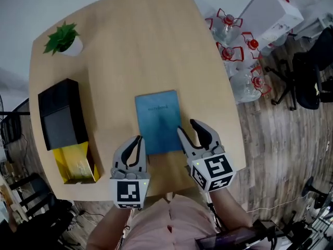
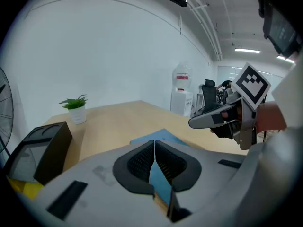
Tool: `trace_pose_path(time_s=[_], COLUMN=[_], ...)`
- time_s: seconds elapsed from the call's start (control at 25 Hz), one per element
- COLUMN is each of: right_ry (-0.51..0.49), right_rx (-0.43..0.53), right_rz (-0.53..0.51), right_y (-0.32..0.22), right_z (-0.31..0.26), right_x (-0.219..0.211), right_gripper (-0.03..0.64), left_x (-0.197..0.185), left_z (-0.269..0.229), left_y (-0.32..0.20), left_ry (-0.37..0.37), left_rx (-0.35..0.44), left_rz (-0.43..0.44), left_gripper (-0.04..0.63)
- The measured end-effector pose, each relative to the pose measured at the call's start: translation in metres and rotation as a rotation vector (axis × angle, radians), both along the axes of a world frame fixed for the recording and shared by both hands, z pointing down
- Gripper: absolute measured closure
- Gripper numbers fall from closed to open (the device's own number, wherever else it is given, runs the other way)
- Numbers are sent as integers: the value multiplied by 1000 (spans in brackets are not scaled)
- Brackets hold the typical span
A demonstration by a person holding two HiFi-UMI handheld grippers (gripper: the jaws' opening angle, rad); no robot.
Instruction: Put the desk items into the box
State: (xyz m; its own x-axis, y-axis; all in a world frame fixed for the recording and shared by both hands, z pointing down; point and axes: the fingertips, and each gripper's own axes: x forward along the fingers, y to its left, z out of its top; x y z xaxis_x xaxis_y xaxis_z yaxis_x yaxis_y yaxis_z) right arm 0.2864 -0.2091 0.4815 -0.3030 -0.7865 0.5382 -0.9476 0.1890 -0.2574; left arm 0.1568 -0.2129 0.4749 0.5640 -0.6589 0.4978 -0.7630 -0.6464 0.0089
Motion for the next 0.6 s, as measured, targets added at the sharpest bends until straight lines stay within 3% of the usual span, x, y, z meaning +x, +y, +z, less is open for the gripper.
trace_pose_path(time_s=[0.24, 0.6], right_ry=[-58, -87], right_rx=[-91, -141], right_rz=[-8, -31], right_y=[1, -5], right_z=[51, 73], right_x=[-3, -8], right_gripper=[421, 397], left_x=[6, 6], left_z=[51, 87], left_y=[10, 12], left_ry=[-58, -132], left_rx=[-107, -172], left_rz=[10, 28], left_gripper=[577, 577])
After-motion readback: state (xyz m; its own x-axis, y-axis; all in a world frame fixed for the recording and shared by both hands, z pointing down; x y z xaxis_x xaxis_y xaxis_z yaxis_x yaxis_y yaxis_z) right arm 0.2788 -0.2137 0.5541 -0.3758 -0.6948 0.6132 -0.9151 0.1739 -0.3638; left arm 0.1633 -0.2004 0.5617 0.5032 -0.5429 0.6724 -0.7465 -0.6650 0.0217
